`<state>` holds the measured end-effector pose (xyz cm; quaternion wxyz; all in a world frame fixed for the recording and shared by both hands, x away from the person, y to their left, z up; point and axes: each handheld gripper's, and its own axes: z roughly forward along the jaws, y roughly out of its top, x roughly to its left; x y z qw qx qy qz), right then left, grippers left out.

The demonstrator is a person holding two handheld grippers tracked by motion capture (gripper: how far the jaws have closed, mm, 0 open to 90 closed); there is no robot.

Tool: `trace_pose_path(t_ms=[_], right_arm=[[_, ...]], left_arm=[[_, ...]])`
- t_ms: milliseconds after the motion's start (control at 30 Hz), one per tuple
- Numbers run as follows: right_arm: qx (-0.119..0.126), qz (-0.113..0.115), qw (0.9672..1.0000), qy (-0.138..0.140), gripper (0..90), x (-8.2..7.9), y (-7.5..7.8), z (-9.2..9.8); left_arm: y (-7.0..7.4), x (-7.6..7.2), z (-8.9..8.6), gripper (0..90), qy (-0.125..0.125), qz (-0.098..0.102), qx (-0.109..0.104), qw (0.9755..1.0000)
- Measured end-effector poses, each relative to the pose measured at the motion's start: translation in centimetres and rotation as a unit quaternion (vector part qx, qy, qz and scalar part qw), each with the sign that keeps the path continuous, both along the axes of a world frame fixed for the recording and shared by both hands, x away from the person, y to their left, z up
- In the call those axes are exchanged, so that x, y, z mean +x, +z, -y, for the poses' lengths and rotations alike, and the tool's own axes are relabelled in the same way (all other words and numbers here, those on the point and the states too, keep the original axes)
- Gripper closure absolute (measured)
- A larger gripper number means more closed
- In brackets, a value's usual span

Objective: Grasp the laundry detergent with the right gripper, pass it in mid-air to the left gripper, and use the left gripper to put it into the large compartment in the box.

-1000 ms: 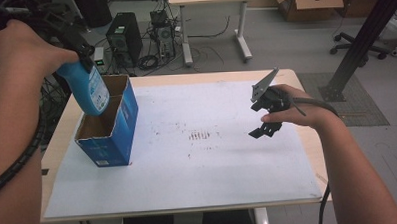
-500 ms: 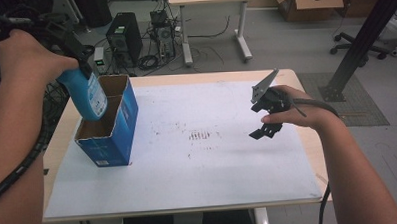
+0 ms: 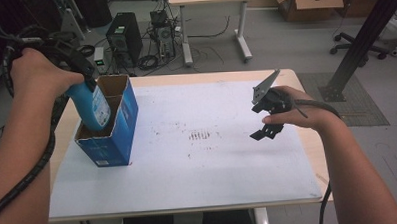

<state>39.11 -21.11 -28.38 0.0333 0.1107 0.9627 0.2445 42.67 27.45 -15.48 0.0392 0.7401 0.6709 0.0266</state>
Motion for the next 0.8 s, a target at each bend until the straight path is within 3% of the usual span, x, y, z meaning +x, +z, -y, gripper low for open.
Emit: trace_pose_path(t_ms=[433, 800], right_arm=[[0.001, 0.001, 1.0, 0.002, 3.2, -0.1, -0.1, -0.1], [0.001, -0.002, 1.0, -0.001, 3.2, -0.1, -0.3, 0.0]], left_arm=[[-4.2, 0.4, 0.2, 38.1, -0.007, -0.022, -0.007, 0.9997], [-6.8, 0.6, -0.2, 38.1, -0.01, -0.037, -0.008, 0.9992]])
